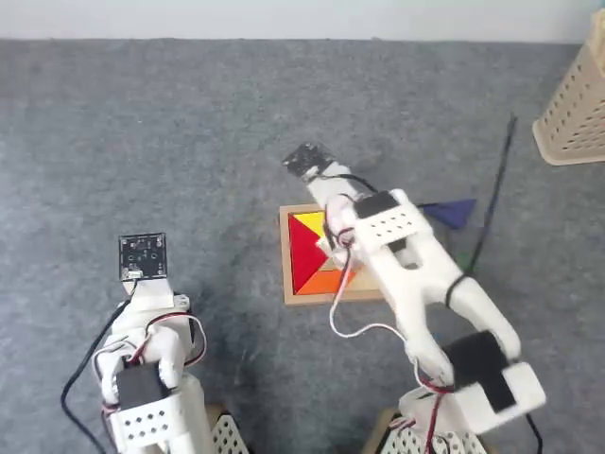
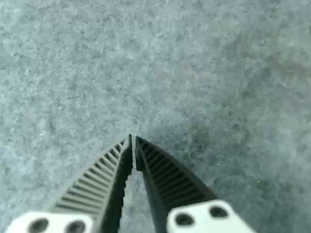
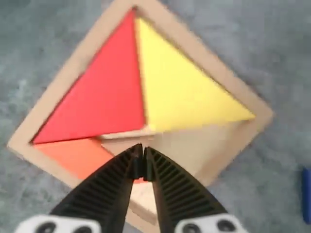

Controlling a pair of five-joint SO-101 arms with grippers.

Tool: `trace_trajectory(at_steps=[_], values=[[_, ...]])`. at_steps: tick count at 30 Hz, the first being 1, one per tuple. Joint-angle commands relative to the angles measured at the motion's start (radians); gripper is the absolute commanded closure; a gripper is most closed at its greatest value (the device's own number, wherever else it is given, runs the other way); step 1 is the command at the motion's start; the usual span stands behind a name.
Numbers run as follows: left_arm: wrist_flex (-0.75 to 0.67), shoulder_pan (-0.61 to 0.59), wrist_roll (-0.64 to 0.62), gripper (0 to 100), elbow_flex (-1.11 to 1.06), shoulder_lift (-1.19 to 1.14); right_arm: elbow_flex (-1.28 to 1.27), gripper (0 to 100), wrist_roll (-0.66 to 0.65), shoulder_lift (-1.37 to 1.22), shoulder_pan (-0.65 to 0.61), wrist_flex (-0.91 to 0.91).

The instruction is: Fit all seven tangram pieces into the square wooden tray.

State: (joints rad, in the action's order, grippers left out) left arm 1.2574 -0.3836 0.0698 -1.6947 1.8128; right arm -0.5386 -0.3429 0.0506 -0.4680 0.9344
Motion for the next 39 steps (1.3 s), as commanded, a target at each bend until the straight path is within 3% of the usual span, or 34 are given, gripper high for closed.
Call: trace_trajectory(at_steps=[1, 13, 21, 39], values=[[0.006, 0.003, -0.009, 99, 0.01, 0.014, -0.048, 99.2, 0.003, 0.076, 0.013, -0.059], [0.006, 0.003, -0.009, 99, 0.01, 0.014, 0.011, 99.2, -0.002, -0.153, -0.084, -0.061], [0.006, 0.003, -0.009, 99, 0.01, 0.014, 0.037, 99.2, 0.0, -0.163, -0.101, -0.059], [0.006, 0.003, -0.009, 99, 0.01, 0.014, -0.023, 99.2, -0.005, 0.159, -0.068, 0.091]])
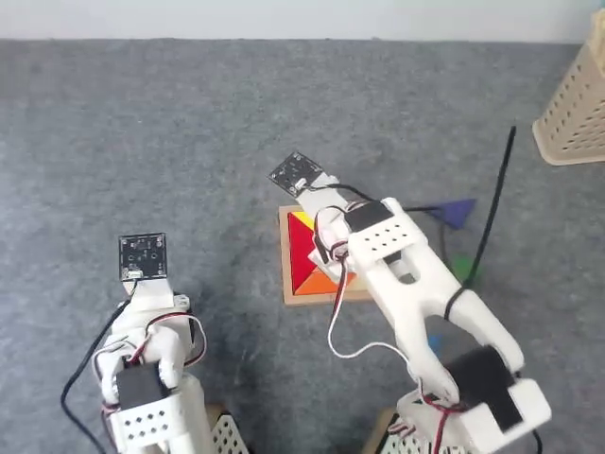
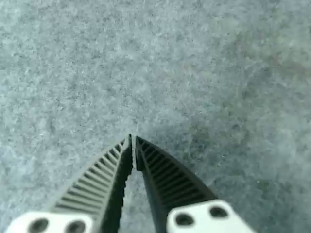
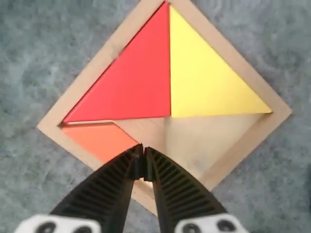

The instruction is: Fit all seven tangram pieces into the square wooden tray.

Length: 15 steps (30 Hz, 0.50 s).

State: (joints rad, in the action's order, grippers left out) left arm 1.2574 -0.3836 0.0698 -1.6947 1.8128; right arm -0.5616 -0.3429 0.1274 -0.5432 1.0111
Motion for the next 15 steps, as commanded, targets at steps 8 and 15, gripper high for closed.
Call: trace_trajectory(at_steps=[8, 15], values=[[0.006, 0.003, -0.009, 99, 0.01, 0.014, -0.152, 99.2, -0.006, 0.079, -0.016, 0.005], [0.006, 0.003, -0.009, 99, 0.01, 0.014, -0.16, 99.2, 0.002, -0.021, -0.035, -0.071]])
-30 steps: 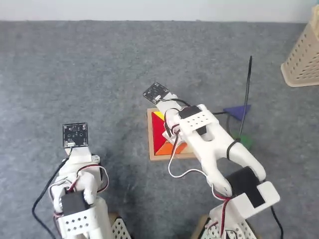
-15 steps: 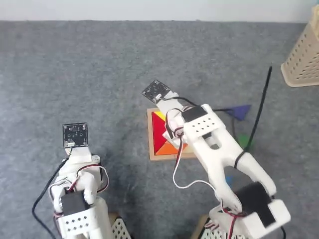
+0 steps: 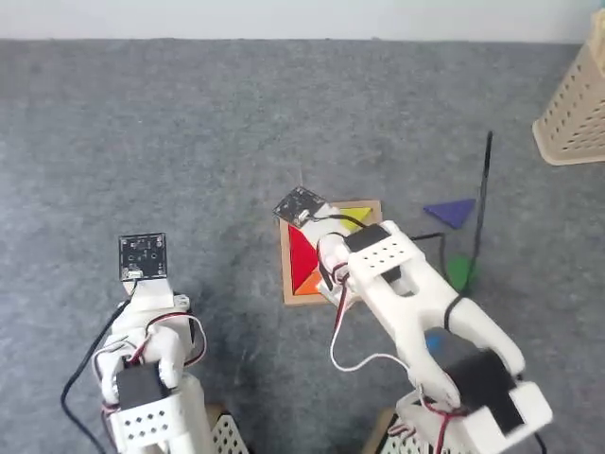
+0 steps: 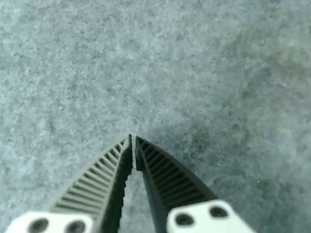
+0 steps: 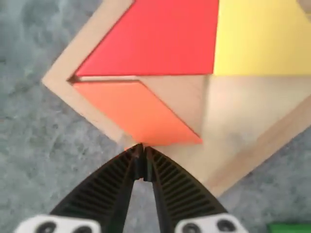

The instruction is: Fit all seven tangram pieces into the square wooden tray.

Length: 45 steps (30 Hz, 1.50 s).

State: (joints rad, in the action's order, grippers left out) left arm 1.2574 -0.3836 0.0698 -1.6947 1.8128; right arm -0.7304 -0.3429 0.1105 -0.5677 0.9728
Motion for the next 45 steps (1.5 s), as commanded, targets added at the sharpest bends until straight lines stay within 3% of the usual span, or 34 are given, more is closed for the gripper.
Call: trace_trajectory(at_steps=[1, 10, 20, 23, 28, 34, 39, 45], values=[[0.006, 0.003, -0.009, 99, 0.01, 0.014, 0.011, 99.2, 0.002, -0.01, -0.012, -0.035], [0.006, 0.003, -0.009, 99, 0.01, 0.014, 0.011, 99.2, 0.003, -0.013, -0.15, -0.047], [0.006, 0.003, -0.009, 99, 0.01, 0.014, 0.011, 99.2, 0.003, 0.186, -0.127, 0.071], [0.006, 0.003, -0.009, 99, 0.01, 0.014, 0.011, 99.2, 0.002, 0.328, -0.033, 0.16], [0.006, 0.003, -0.009, 99, 0.01, 0.014, 0.011, 99.2, -0.005, 0.518, 0.252, 0.334], [0.006, 0.003, -0.009, 99, 0.01, 0.014, 0.006, 98.4, 0.003, 0.513, 0.608, 0.401], [0.006, 0.003, -0.009, 99, 0.01, 0.014, 0.011, 85.0, -0.009, 0.42, 0.668, 0.395], [0.006, 0.003, -0.009, 99, 0.01, 0.014, 0.012, 81.7, -0.072, 0.28, 0.679, 0.291]])
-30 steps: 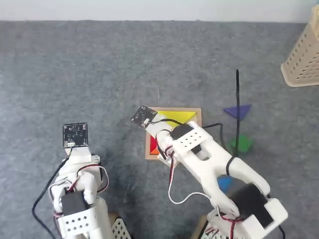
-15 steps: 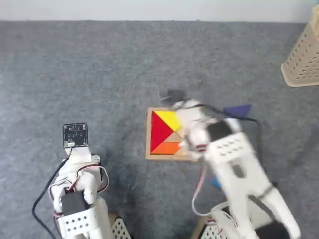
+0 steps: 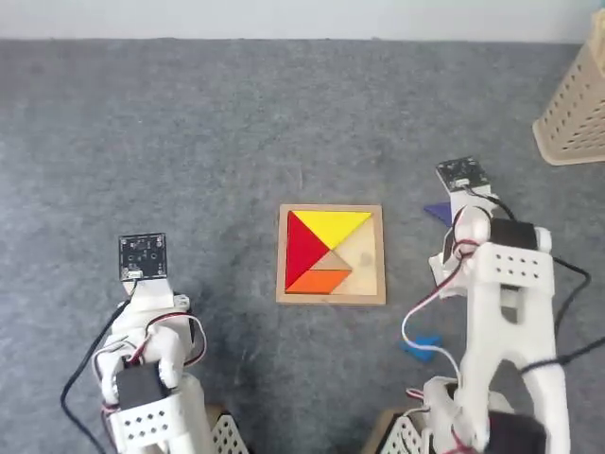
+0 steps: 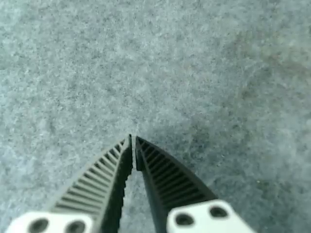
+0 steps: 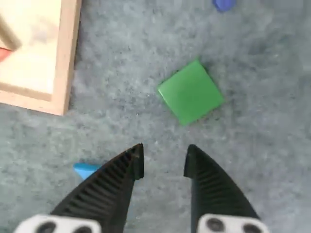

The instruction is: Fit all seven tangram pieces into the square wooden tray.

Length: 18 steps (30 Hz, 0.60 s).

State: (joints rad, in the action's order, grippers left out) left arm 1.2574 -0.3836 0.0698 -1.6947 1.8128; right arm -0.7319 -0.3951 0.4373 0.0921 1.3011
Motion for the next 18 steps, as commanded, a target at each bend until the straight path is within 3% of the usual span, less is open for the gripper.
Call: trace_trajectory(at_steps=[1, 7, 12, 18], values=[[0.006, 0.003, -0.009, 99, 0.01, 0.014, 0.023, 80.0, 0.003, -0.081, 0.016, -0.051], [0.006, 0.003, -0.009, 99, 0.01, 0.014, 0.166, 75.2, 0.244, -0.277, 0.007, -0.094], [0.006, 0.003, -0.009, 99, 0.01, 0.014, 0.236, 75.3, 0.486, -0.427, -0.077, -0.094], [0.006, 0.003, -0.009, 99, 0.01, 0.014, 0.287, 75.3, 0.548, -0.516, -0.004, -0.153]])
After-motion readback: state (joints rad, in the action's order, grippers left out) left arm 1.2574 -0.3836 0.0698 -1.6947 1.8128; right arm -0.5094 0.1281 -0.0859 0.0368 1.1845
